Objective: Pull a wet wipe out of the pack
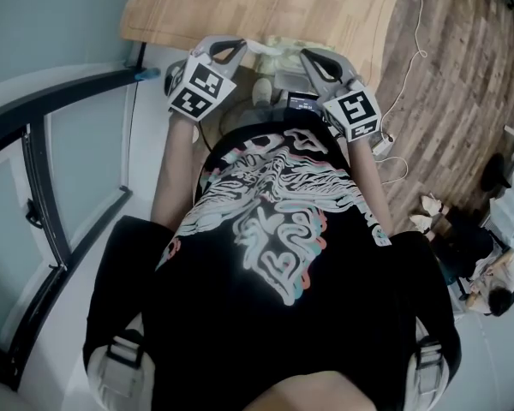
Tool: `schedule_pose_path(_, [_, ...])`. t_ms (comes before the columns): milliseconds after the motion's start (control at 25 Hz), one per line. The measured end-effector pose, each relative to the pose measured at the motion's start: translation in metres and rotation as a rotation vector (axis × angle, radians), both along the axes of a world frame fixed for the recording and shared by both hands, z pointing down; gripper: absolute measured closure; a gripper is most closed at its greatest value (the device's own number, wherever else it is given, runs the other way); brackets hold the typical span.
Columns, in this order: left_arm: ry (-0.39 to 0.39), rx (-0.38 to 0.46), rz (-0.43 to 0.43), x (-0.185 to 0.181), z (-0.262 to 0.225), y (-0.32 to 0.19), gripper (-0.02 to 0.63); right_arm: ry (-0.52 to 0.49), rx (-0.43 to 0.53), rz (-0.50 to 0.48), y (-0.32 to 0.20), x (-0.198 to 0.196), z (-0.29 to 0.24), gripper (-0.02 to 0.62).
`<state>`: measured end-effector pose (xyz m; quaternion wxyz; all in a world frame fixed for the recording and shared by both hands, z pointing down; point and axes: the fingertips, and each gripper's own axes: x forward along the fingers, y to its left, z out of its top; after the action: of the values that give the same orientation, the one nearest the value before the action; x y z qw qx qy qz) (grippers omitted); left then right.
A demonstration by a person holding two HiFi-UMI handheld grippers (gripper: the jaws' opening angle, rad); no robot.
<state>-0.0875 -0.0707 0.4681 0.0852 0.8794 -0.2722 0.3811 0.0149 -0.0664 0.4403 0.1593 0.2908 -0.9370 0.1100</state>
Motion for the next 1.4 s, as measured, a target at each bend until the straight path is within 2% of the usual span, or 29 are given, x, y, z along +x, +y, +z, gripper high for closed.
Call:
schedule_pose_path(280, [-0.035, -0.023, -0.047, -0.026, 0.011, -0.004, 0.611, 0.004, -0.011, 0.004, -0.001, 0.0, 0.003, 0.595])
schedule_pose_path(560, [-0.105, -0.08, -0.059, -0.038, 0.036, -0.002, 0.611, 0.017, -0.024, 0.012, -0.003, 0.005, 0.007, 0.595])
schedule_pose_path(960, [-0.162, -0.14, -0.064, -0.051, 0.067, 0.0, 0.611, 0.027, -0.045, 0.022, -0.005, 0.009, 0.015, 0.595])
schedule_pose_path(1400, [-0.163, -0.187, -0.053, -0.043, 0.092, -0.008, 0.611, 0.017, -0.082, 0.058, -0.01, 0.018, 0.023, 0.595])
